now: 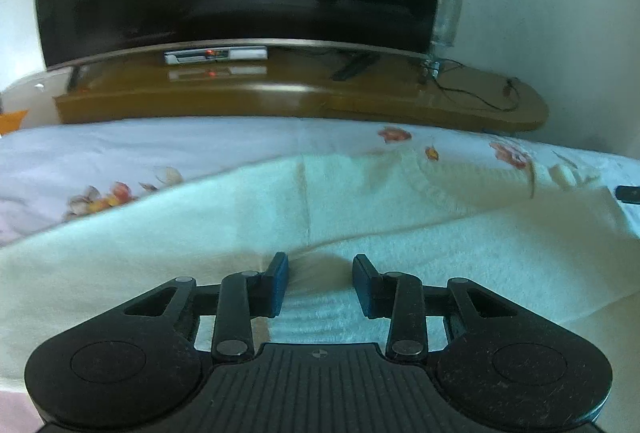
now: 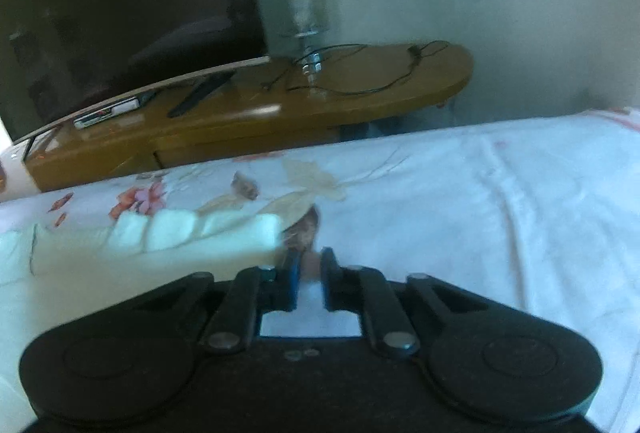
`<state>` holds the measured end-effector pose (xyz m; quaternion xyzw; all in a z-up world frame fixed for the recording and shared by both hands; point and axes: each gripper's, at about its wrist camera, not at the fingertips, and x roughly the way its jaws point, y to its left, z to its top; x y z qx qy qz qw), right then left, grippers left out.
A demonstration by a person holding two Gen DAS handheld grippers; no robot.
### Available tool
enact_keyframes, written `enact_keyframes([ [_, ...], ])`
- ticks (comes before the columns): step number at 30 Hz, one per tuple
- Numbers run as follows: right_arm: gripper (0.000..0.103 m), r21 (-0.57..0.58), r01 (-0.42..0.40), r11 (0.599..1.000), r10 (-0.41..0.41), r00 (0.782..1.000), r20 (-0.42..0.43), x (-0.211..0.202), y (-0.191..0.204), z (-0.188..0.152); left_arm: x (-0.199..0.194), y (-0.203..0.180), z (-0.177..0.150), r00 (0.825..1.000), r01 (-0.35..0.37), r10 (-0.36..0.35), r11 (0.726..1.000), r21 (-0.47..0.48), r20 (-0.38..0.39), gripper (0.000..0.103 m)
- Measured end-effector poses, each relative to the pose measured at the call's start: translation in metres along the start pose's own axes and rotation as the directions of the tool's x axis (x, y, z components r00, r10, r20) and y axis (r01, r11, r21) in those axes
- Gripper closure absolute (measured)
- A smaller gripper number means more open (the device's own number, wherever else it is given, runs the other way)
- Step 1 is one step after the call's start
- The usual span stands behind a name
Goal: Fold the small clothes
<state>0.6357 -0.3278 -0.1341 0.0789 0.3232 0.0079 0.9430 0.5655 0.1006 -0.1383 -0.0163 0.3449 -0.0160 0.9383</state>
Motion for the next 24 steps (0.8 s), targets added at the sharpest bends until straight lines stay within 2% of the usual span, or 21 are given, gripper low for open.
enact_keyframes([
  [2,0.082,0.007,-0.049,0.999,0.048,0.999,0.022,-0.015,0.002,0.000,-0.010,-0.013,0.002,0.999,0.007,-0.008,1.000,0.023,0.048,0.066],
  [4,0.079,-0.056,-0.087,0.995,0.088,0.996,0.019,-0.025,0.016,-0.007,-0.005,-0.023,0.001,0.999,0.026,-0.027,0.999,0.037,0.032,0.066],
  [7,0.089,-0.165,-0.083,0.983,0.080,0.996,-0.027,-0.029,0.038,-0.025,0.008,-0.034,-0.007,1.000,0.022,-0.020,0.998,0.060,-0.024,0.065],
  [8,0.089,-0.191,-0.075,0.979,0.067,0.997,-0.050,-0.030,0.042,-0.034,0.006,-0.036,-0.011,1.000,0.015,-0.014,0.997,0.075,-0.014,0.064],
  [9,0.089,-0.219,-0.070,0.973,0.061,0.997,-0.048,-0.031,0.046,-0.037,0.003,-0.036,-0.013,1.000,0.005,-0.004,0.996,0.087,-0.011,0.058],
  [10,0.088,-0.256,-0.051,0.965,0.044,0.998,-0.033,-0.039,0.047,-0.045,-0.003,-0.036,-0.015,1.000,-0.010,0.011,0.995,0.094,-0.006,0.041],
  [12,0.086,-0.297,-0.029,0.954,0.021,0.999,-0.032,-0.053,0.045,-0.058,-0.019,-0.039,-0.022,0.999,-0.034,0.029,0.992,0.124,0.044,0.015],
  [13,0.086,-0.312,-0.022,0.950,0.019,1.000,-0.011,-0.066,0.044,-0.064,-0.020,-0.039,-0.027,0.999,-0.022,0.018,0.990,0.141,0.027,0.016],
  [14,0.085,-0.327,-0.023,0.945,0.029,0.999,0.015,-0.076,0.046,-0.066,-0.013,-0.037,-0.032,0.999,-0.016,0.020,0.991,0.132,-0.027,0.016],
  [16,0.088,-0.351,-0.053,0.935,0.065,0.998,0.022,-0.087,0.051,-0.074,-0.015,-0.026,-0.038,1.000,0.004,-0.004,0.997,0.083,-0.005,0.016],
  [17,0.084,-0.368,-0.050,0.928,0.043,0.999,-0.028,-0.079,0.052,-0.079,-0.018,-0.023,-0.037,1.000,-0.004,0.004,0.998,0.061,-0.006,0.016],
  [20,0.083,-0.344,-0.042,0.938,0.032,0.999,-0.034,-0.082,0.052,-0.081,-0.045,-0.008,-0.039,0.999,-0.020,0.020,1.000,0.008,0.039,0.016],
  [22,0.080,-0.324,-0.025,0.946,0.033,0.999,0.019,-0.101,0.053,-0.077,-0.072,0.016,-0.048,0.997,-0.027,0.031,0.998,-0.051,0.075,0.016],
  [24,0.077,-0.299,-0.040,0.953,0.059,0.997,0.054,-0.124,0.051,-0.080,-0.098,0.054,-0.061,0.994,-0.051,0.064,0.988,-0.148,0.087,0.016],
])
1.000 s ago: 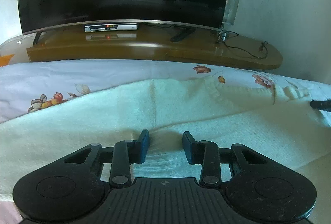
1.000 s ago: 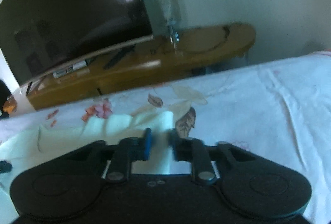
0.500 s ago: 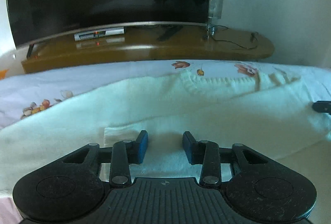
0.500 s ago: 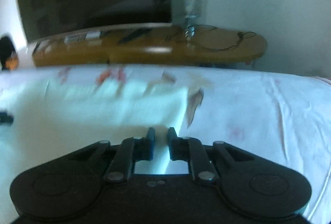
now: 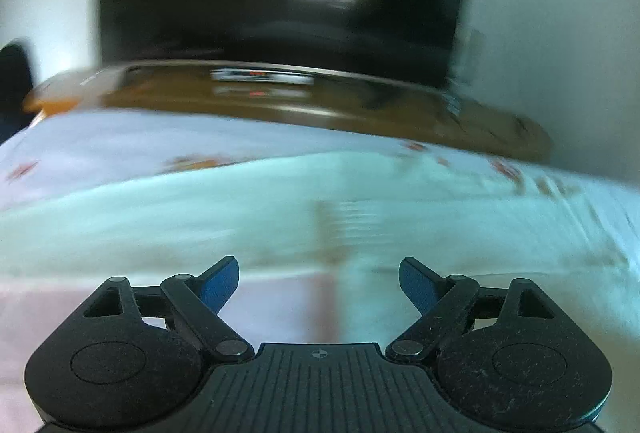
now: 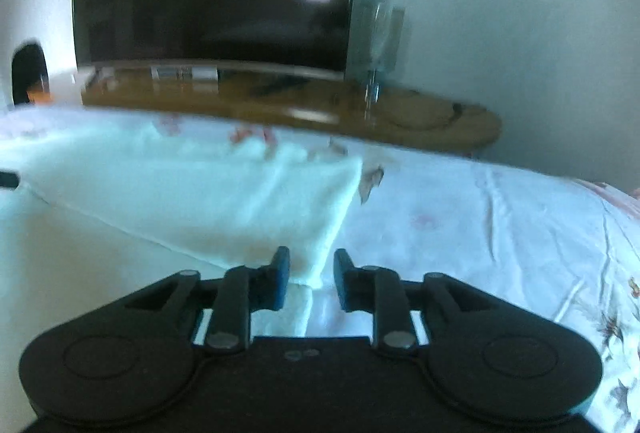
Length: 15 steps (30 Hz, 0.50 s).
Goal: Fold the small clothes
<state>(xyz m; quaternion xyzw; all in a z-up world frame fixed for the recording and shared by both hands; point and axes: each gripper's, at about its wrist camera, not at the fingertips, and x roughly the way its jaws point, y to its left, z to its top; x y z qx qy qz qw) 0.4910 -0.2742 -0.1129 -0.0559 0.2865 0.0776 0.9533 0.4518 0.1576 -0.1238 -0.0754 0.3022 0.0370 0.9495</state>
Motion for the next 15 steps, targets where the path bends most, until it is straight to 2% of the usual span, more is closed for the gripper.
enact_keyframes([
  [2,0.068,0.077,-0.003,0.997,0.004,1.000,-0.020,-0.012,-0.008,-0.005,-0.025,0.051,-0.007,0.999,-0.042,0.044,0.993,-0.114,0.015,0.016],
  [4,0.059,0.156,0.006,0.988,0.000,0.999,-0.044,-0.025,-0.019,-0.014,-0.050,0.108,-0.016,0.993,-0.104,0.115,0.961,-0.257,0.029,0.016],
  [6,0.057,0.175,0.035,0.984,-0.023,0.997,-0.072,-0.035,-0.018,-0.020,-0.065,0.161,-0.021,0.984,-0.147,0.173,0.911,-0.385,0.032,0.016],
  [8,0.057,0.197,0.042,0.979,-0.025,0.996,-0.090,-0.045,-0.015,-0.027,-0.071,0.208,-0.025,0.984,-0.134,0.175,0.846,-0.516,0.032,0.019],
  [9,0.057,0.208,0.041,0.977,-0.022,0.996,-0.092,-0.047,-0.015,-0.029,-0.071,0.232,-0.027,0.985,-0.120,0.171,0.801,-0.587,0.032,0.035],
  [10,0.057,0.220,0.041,0.975,-0.021,0.995,-0.093,-0.049,-0.011,-0.030,-0.069,0.252,-0.029,0.987,-0.099,0.155,0.754,-0.649,0.030,0.041],
  [11,0.057,0.230,0.039,0.972,-0.018,0.996,-0.091,-0.052,-0.007,-0.030,-0.065,0.270,-0.032,0.988,-0.086,0.150,0.706,-0.703,0.030,0.042],
  [12,0.057,0.252,0.031,0.967,-0.009,0.996,-0.088,-0.054,-0.003,-0.028,-0.063,0.282,-0.033,0.987,-0.088,0.160,0.677,-0.731,0.030,0.043],
  [15,0.057,0.314,0.006,0.949,0.018,0.997,-0.074,-0.057,0.007,-0.025,-0.050,0.299,-0.034,0.988,-0.060,0.147,0.637,-0.769,0.044,0.043],
])
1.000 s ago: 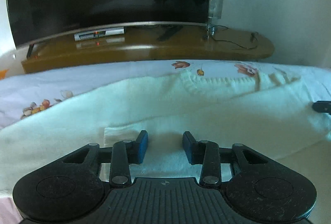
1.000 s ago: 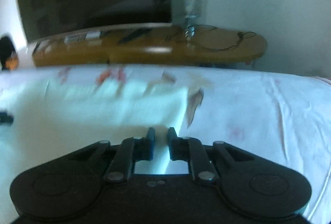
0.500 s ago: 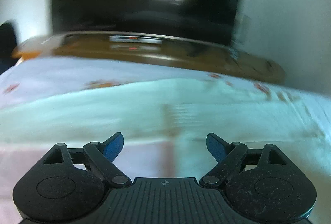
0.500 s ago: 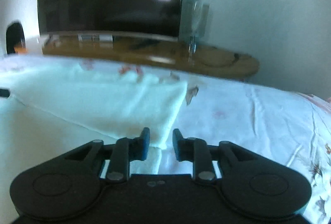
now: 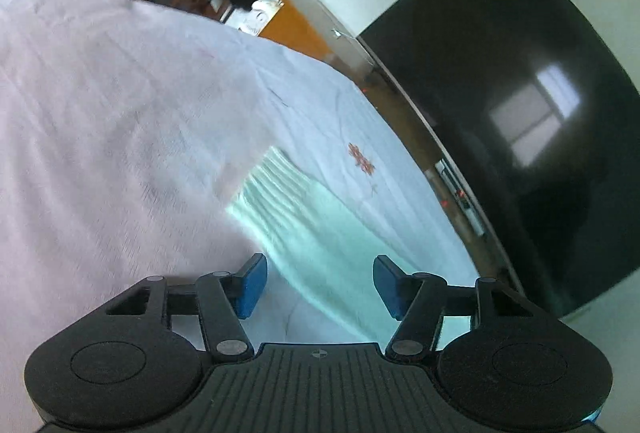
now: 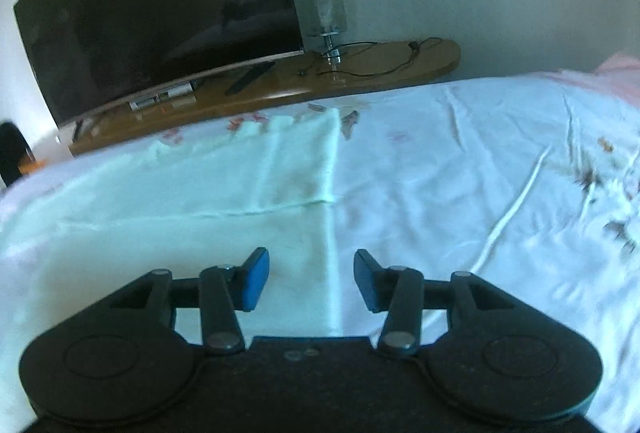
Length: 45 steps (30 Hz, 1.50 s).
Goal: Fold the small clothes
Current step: 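Grasp the cuff with the left tool, fold the sleeve across the body, release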
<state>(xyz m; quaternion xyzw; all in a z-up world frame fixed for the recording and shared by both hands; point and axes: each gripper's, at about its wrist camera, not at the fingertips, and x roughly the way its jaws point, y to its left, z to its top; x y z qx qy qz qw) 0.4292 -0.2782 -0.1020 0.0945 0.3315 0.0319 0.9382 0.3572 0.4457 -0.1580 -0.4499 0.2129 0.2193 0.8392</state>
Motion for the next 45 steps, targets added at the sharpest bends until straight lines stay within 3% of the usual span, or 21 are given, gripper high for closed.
enact_keyframes([
  [3,0.057,0.009,-0.009,1.000,0.009,1.000,0.011,0.001,0.015,0.006,0.009,-0.001,0.005,1.000,0.012,-0.012,1.000,-0.019,0.005,0.043],
  [4,0.057,0.010,-0.013,1.000,0.013,1.000,0.016,0.001,0.020,0.009,0.017,-0.002,0.006,1.000,0.016,-0.016,0.999,-0.032,0.009,0.050],
  [5,0.057,0.012,-0.014,1.000,0.013,1.000,0.022,0.002,0.023,0.012,0.022,-0.002,0.011,1.000,0.011,-0.010,0.999,-0.042,0.013,0.059],
  [7,0.057,0.017,-0.005,1.000,0.004,0.999,0.032,0.003,0.027,0.016,0.030,0.003,0.011,0.999,-0.031,0.031,0.998,-0.058,0.005,0.097],
  [9,0.057,0.044,0.015,0.999,-0.017,0.999,0.034,0.010,0.025,0.018,0.035,0.016,0.010,1.000,-0.018,0.018,0.997,-0.079,0.000,0.097],
  [11,0.058,0.087,0.051,0.995,-0.053,0.998,0.016,0.015,0.020,0.017,0.038,0.008,0.012,1.000,-0.015,0.015,0.999,-0.028,0.004,0.100],
  [15,0.058,0.102,0.166,0.981,-0.163,0.986,-0.042,0.037,0.011,0.018,0.037,-0.040,0.010,0.996,0.088,-0.088,0.991,0.101,-0.004,0.100],
  [18,0.058,0.112,0.147,0.983,-0.145,0.989,-0.027,0.037,0.009,0.015,0.046,-0.103,-0.006,0.984,0.175,-0.168,0.954,0.241,-0.052,0.100],
  [22,0.058,0.119,0.134,0.984,-0.135,0.991,-0.002,0.032,0.008,0.013,0.058,-0.194,-0.054,0.962,0.271,-0.235,0.875,0.402,-0.139,0.100],
  [27,0.058,0.135,0.101,0.986,-0.106,0.994,0.026,0.024,0.001,0.017,0.068,-0.292,-0.155,0.909,0.410,-0.281,0.736,0.538,-0.308,0.100],
  [30,0.057,0.175,0.087,0.981,-0.096,0.994,0.043,0.020,-0.014,0.021,0.075,-0.329,-0.216,0.876,0.470,-0.275,0.672,0.572,-0.396,0.100],
  [35,0.057,0.270,0.083,0.959,-0.103,0.993,0.064,0.016,-0.047,0.030,0.090,-0.364,-0.313,0.822,0.536,-0.216,0.606,0.588,-0.527,0.099],
  [37,0.056,0.289,0.069,0.955,-0.092,0.994,0.065,0.016,-0.057,0.032,0.093,-0.373,-0.352,0.773,0.562,-0.151,0.614,0.555,-0.616,0.096],
  [38,0.055,0.301,0.054,0.952,-0.078,0.995,0.069,0.016,-0.062,0.033,0.092,-0.374,-0.360,0.767,0.565,-0.139,0.608,0.558,-0.626,0.090],
  [39,0.055,0.309,0.040,0.950,-0.066,0.995,0.073,0.017,-0.064,0.033,0.081,-0.372,-0.362,0.777,0.575,-0.171,0.588,0.570,-0.606,0.066],
  [40,0.053,0.317,0.013,0.948,-0.040,0.996,0.079,0.017,-0.065,0.034,0.072,-0.369,-0.360,0.783,0.575,-0.191,0.582,0.574,-0.591,0.055],
  [43,0.054,0.323,-0.111,0.940,0.083,0.992,0.100,0.025,-0.057,0.036,0.037,-0.342,-0.334,0.835,0.521,-0.217,0.605,0.602,-0.505,0.055],
  [45,0.055,0.334,-0.195,0.922,0.172,0.980,0.096,0.035,-0.046,0.038,0.020,-0.317,-0.305,0.891,0.434,-0.191,0.626,0.648,-0.412,0.055],
])
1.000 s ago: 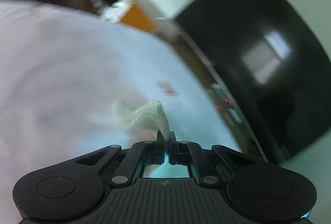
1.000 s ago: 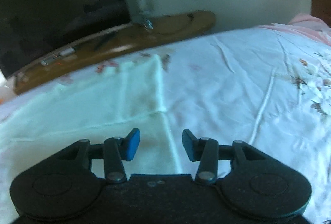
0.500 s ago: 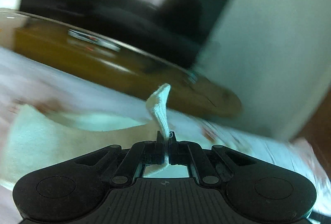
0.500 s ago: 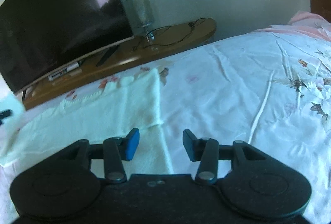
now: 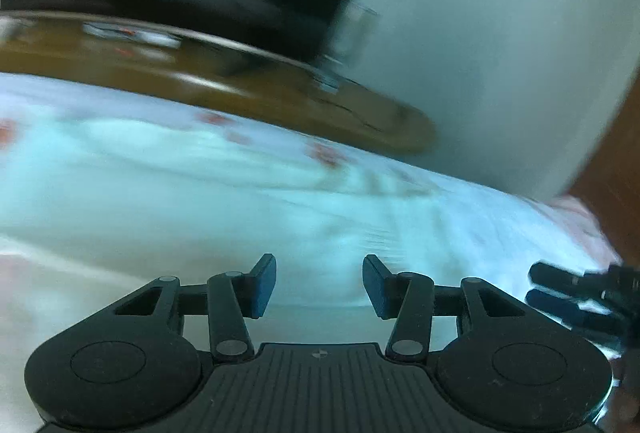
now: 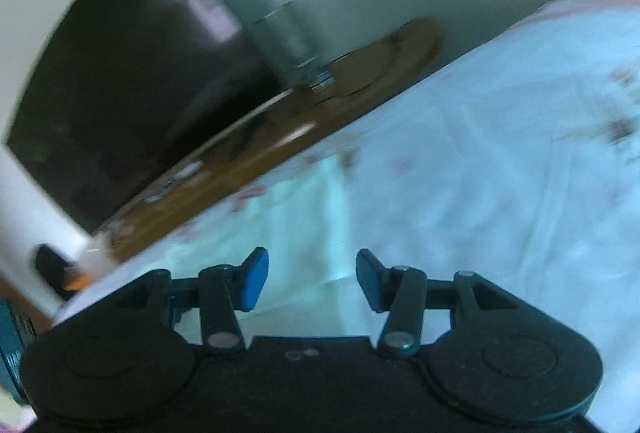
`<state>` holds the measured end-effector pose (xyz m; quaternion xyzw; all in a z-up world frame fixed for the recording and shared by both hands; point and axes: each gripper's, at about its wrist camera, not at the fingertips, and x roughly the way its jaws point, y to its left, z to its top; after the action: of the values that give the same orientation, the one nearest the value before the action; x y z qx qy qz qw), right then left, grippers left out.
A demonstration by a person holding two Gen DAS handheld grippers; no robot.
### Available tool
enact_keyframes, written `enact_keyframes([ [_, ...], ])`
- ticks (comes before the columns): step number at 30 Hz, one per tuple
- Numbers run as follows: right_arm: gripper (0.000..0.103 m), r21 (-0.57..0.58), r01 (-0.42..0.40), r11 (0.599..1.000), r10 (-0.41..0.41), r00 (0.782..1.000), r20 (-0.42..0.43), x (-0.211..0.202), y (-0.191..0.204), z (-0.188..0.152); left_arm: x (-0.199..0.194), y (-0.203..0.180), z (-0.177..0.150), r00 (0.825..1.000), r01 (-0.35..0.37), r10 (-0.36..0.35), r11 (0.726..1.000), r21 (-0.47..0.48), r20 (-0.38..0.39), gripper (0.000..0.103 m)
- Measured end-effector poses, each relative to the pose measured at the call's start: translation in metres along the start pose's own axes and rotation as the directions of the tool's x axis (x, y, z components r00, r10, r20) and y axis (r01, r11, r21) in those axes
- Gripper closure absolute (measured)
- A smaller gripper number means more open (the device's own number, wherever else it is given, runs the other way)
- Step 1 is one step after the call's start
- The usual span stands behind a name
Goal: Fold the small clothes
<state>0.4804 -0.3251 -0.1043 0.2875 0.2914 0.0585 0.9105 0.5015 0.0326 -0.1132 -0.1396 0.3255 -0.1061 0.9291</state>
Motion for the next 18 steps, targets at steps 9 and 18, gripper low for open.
enact_keyframes([
  [9,0.057,0.070,-0.047,0.996,0.060,0.977,-0.204,0.098,0.040,-0.024,-0.024,0.110,-0.012,0.963,-0.265,0.264,0.964,-0.012,-0.053,0.055],
  [18,0.098,-0.056,-0.080,0.995,0.076,0.994,-0.074,0.082,0.071,-0.004,-0.009,0.118,0.001,0.962,-0.273,0.272,0.962,-0.029,-0.028,0.055],
])
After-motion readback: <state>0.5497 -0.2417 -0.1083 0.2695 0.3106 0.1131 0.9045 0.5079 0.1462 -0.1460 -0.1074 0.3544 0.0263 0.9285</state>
